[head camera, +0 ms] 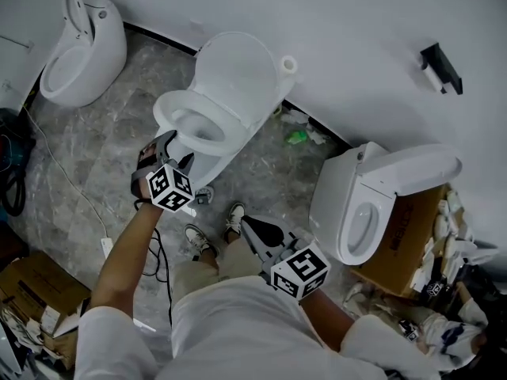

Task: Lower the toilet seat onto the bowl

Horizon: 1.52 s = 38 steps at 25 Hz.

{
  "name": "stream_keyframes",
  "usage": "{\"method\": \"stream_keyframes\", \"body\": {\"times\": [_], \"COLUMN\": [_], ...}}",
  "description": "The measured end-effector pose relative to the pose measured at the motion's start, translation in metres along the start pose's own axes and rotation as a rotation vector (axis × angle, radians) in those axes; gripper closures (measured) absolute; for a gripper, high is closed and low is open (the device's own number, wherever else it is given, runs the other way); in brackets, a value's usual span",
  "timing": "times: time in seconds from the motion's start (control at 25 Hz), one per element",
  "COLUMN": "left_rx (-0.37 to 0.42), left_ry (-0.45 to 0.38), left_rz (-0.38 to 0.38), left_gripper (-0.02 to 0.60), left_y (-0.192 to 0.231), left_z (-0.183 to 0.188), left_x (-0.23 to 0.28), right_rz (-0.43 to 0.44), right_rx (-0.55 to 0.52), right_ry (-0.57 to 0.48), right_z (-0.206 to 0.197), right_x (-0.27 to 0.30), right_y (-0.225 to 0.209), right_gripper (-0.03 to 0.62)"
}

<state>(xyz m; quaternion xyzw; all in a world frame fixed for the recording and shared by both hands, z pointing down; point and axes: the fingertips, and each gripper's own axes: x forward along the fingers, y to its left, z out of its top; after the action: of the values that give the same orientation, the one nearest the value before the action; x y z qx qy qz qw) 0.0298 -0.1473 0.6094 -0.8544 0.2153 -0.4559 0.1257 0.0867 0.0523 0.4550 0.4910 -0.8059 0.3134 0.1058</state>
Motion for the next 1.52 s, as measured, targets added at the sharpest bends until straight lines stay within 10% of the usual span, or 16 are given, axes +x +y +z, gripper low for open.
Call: {"method": "stream_keyframes", "body": {"times": [1.52], "left_rx": [-0.034], "left_ry": [0.112], "left_rz": [-0.08], "left_gripper": [0.265], "left_y": [-0.073], "left_z": [-0.128], "left_x": [-0.007], "right_rz": [-0.011], "right_rx": [0.065], "right_ry": [0.074], "right_z": [-0.064], "right_x": [0.031], "right_y": [0.045], "right_gripper": [0.595]}}
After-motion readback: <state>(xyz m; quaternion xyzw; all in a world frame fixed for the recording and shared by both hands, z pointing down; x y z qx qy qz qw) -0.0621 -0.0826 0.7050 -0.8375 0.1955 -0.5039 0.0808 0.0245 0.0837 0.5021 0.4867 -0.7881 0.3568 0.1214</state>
